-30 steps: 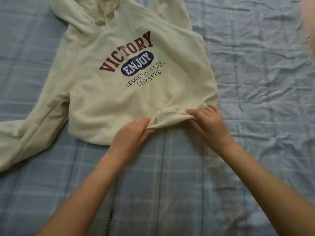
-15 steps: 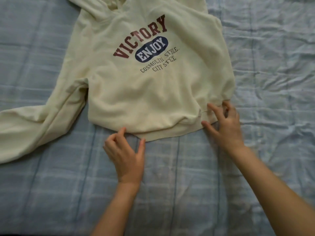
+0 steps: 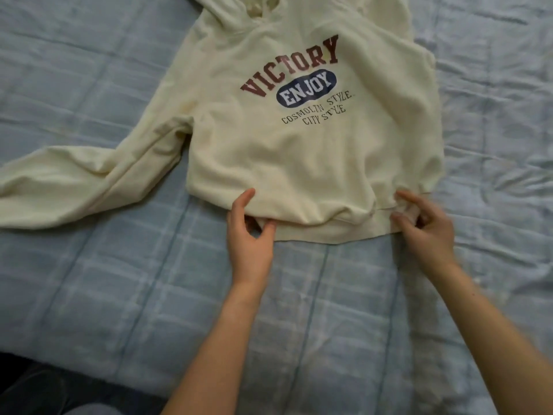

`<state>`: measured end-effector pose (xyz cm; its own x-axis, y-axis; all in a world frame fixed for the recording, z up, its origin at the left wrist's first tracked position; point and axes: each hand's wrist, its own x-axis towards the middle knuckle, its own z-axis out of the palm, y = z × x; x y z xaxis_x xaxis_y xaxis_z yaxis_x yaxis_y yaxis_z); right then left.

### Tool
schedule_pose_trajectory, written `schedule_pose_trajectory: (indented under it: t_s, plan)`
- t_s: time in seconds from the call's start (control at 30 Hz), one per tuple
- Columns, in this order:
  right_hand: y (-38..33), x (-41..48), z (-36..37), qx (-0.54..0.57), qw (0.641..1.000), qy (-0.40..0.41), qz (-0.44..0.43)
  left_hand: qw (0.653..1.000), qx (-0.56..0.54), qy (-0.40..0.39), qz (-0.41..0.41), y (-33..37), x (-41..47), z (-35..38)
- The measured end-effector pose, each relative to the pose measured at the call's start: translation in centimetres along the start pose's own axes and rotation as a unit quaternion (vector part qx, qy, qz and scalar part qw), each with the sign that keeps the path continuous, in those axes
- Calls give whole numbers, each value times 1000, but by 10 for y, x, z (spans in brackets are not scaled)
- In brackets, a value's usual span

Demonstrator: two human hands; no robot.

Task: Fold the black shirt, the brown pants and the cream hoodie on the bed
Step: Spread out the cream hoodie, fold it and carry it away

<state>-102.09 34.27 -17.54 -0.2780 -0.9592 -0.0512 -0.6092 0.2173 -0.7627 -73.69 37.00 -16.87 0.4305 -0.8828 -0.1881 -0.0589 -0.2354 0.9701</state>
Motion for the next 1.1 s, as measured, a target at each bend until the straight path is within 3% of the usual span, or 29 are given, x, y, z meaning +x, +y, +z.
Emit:
schedule_pose_trajectory:
  t_s: [0.1,0.3,0.53,0.77,0.83,0.97,1.1]
  plan:
    - [-7,0,-15,-7,1000,-23,-4,996,-65,42,-47,14,-3,3]
    - [-33,-24,-62,21,995,-69,-62,998,29,47,23,35,-41,-9]
    - [-26,-70,-111,89,988,-114,-54,994,79,78,-24,10,-124,-41]
    - [8,-59,-71,-103,970,-217,-38,965,254,-17,-58,-13,-116,-47]
    - [7,-58,-60,-71,978,-196,-30,965,254,-43,-44,-14,-112,-43]
    - [3,-66,-57,97,985,-142,-17,979,196,-61,-13,-17,-106,-40]
    - [4,-55,-68,129,983,-130,-5,990,135,-46,1,-10,-106,-48]
